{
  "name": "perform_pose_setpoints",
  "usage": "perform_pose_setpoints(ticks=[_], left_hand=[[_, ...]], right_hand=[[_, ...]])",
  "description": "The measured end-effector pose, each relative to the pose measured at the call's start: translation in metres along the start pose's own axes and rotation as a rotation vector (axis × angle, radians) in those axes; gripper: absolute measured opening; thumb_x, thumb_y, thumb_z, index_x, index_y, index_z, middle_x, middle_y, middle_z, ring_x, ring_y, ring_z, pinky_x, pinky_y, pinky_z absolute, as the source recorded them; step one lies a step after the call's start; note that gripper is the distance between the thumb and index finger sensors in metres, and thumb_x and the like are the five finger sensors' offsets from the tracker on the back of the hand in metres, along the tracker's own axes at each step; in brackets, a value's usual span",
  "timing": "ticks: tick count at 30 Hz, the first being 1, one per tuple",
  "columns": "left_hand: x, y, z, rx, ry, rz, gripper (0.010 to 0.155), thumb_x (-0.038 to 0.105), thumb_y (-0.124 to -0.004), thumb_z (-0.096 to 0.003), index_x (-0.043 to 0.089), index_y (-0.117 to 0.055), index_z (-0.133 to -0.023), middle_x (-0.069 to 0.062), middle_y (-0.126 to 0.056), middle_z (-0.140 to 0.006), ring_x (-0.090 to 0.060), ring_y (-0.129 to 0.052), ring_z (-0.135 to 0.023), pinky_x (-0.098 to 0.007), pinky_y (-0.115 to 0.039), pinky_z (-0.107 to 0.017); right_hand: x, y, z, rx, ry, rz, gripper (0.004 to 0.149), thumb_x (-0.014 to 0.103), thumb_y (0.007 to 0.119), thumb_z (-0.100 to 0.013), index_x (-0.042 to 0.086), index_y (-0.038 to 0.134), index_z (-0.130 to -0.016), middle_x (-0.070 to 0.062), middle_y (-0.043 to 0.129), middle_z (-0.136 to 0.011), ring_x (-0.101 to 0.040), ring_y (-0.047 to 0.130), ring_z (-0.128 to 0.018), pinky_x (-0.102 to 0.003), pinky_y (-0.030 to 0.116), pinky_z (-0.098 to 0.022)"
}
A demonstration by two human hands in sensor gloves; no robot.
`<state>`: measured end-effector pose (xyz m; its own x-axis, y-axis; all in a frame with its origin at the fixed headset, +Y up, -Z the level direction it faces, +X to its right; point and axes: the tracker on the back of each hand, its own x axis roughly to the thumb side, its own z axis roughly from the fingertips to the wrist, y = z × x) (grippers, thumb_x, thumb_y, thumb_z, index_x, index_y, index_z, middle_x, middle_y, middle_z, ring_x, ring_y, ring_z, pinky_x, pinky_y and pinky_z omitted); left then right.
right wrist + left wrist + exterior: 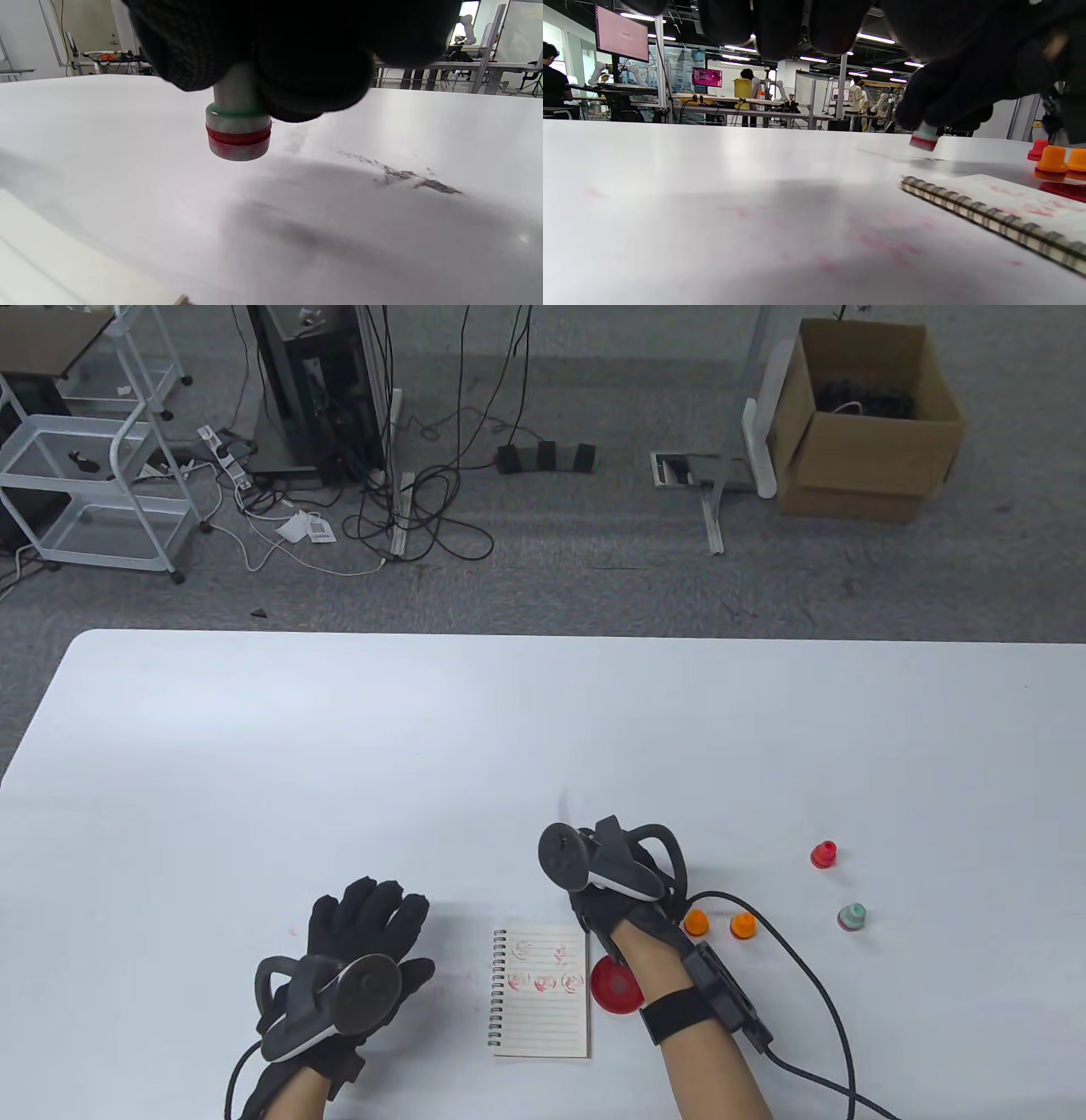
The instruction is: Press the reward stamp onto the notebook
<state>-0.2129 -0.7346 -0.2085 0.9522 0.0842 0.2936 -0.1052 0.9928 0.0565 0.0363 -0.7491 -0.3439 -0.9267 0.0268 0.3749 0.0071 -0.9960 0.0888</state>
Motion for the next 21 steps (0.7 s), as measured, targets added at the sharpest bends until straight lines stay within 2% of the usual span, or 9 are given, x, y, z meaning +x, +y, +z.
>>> perform_pose_setpoints(ticks=[5, 7, 12, 16, 21], left_hand=[[-0.001, 0.0, 0.0, 0.0, 0.006, -0.008, 0.072, 0.057, -0.075, -0.0447, 0.031, -0.062, -0.111, -0.008, -0.061, -0.119, -0.04, -0.059, -0.113, -0.069, -0.051, -0.081], [-0.001, 0.0, 0.001, -0.001, 0.008, -0.014, 0.072, 0.057, -0.076, -0.0446, 0.031, -0.063, -0.11, -0.008, -0.062, -0.118, -0.04, -0.059, -0.112, -0.069, -0.052, -0.081], [0.0, -0.001, 0.0, -0.012, 0.008, -0.02, 0.072, 0.057, -0.076, -0.0447, 0.031, -0.063, -0.11, -0.008, -0.062, -0.118, -0.04, -0.06, -0.112, -0.068, -0.052, -0.081], [0.0, -0.001, 0.0, -0.013, 0.006, -0.02, 0.072, 0.057, -0.076, -0.0446, 0.03, -0.063, -0.11, -0.008, -0.062, -0.118, -0.04, -0.06, -0.112, -0.068, -0.053, -0.08], [-0.002, -0.004, -0.003, -0.027, 0.022, -0.032, 0.072, 0.057, -0.077, -0.0443, 0.03, -0.063, -0.11, -0.008, -0.062, -0.118, -0.04, -0.06, -0.112, -0.068, -0.053, -0.08]], right_hand=[[0.0, 0.018, -0.018, 0.061, 0.043, 0.098, 0.049, 0.031, 0.084, -0.039, 0.018, 0.083, -0.086, -0.012, 0.096, -0.071, -0.022, 0.098, -0.037, -0.031, 0.083, -0.028], [0.0, 0.019, -0.02, 0.029, 0.042, 0.074, 0.048, 0.03, 0.085, -0.039, 0.017, 0.084, -0.084, -0.013, 0.097, -0.069, -0.022, 0.098, -0.036, -0.031, 0.083, -0.027], [-0.001, 0.018, -0.02, 0.06, 0.053, 0.068, 0.047, 0.031, 0.084, -0.04, 0.018, 0.084, -0.085, -0.013, 0.096, -0.071, -0.023, 0.098, -0.037, -0.032, 0.083, -0.028], [-0.007, 0.009, -0.015, 0.075, 0.074, 0.034, 0.058, 0.036, 0.081, -0.041, 0.017, 0.074, -0.096, -0.015, 0.094, -0.077, -0.027, 0.097, -0.042, -0.036, 0.082, -0.032], [-0.024, -0.014, 0.008, 0.009, 0.09, -0.052, 0.059, 0.038, 0.077, -0.044, 0.015, 0.071, -0.099, -0.02, 0.09, -0.082, -0.032, 0.095, -0.048, -0.039, 0.081, -0.036]])
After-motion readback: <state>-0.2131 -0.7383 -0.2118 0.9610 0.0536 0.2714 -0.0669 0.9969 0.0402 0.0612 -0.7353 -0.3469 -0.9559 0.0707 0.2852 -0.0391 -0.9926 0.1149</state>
